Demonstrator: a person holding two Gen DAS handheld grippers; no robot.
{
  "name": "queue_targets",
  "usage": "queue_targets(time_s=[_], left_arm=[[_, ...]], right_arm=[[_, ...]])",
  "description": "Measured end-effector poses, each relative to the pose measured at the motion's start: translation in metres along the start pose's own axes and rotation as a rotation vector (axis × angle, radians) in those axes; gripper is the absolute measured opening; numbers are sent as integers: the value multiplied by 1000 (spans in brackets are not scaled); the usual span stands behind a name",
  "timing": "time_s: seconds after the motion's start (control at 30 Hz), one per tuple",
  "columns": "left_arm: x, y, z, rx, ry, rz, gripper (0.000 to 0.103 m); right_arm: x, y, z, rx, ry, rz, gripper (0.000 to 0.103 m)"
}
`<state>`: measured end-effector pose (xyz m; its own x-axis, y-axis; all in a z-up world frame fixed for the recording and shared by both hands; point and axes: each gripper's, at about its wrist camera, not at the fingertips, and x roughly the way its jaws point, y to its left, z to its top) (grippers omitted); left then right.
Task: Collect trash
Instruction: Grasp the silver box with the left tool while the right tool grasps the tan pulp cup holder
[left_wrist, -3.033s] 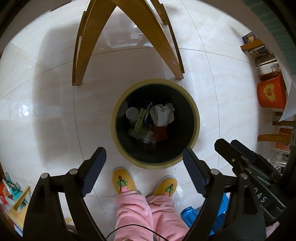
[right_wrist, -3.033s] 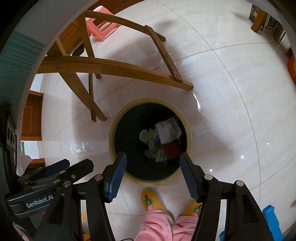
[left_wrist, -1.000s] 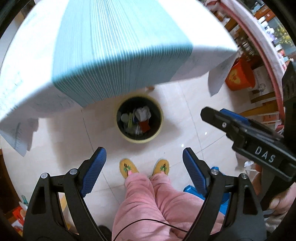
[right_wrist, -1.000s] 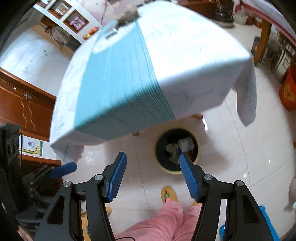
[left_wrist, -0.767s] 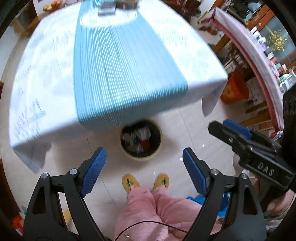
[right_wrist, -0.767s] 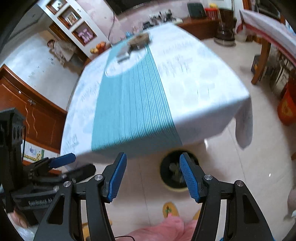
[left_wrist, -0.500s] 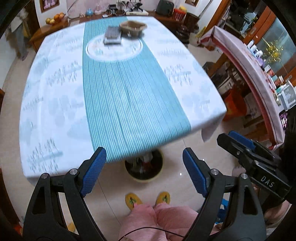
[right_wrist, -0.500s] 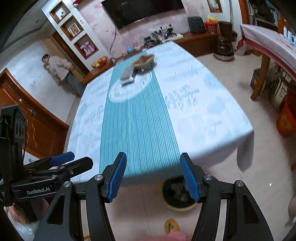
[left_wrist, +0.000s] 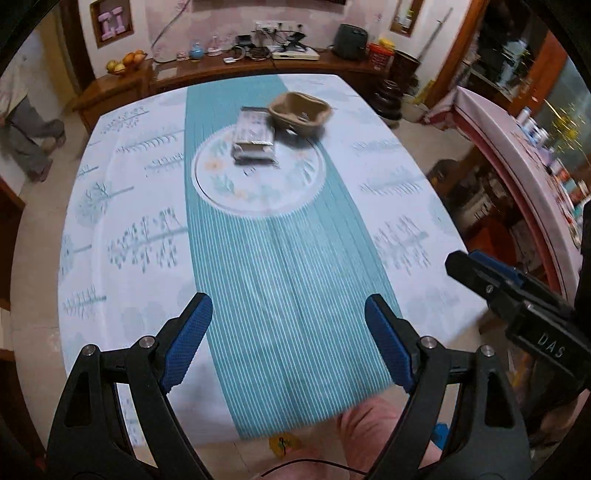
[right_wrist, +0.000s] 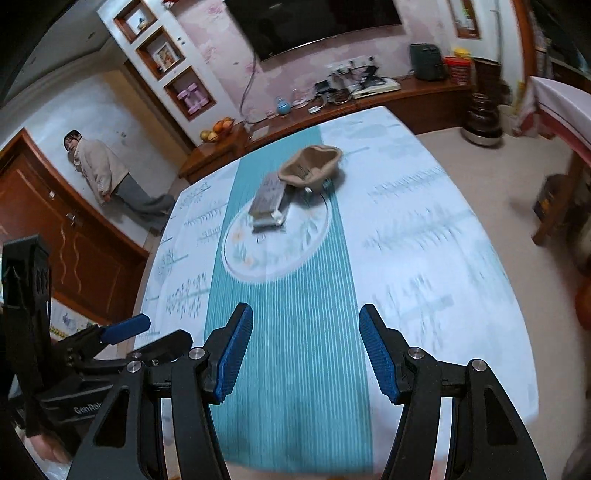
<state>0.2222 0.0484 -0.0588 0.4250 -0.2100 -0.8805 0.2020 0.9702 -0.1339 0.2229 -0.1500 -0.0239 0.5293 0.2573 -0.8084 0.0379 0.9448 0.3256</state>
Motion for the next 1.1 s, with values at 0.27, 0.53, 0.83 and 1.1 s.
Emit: queue_targets(time_s=[0.27,0.53,0.83,1.1], left_arm=[[77,20,82,-134,50,100,83],[158,43,153,-264,107,153,83],[206,56,192,-319,143,158,83],[231,59,212,-337,171,150,82]], right_arm=[[105,-27,116,-51,119,79,61],[190,-63,198,14,167,111,61],[260,-87,228,107,238,125,61],[281,-101,223,91,281,128,27]])
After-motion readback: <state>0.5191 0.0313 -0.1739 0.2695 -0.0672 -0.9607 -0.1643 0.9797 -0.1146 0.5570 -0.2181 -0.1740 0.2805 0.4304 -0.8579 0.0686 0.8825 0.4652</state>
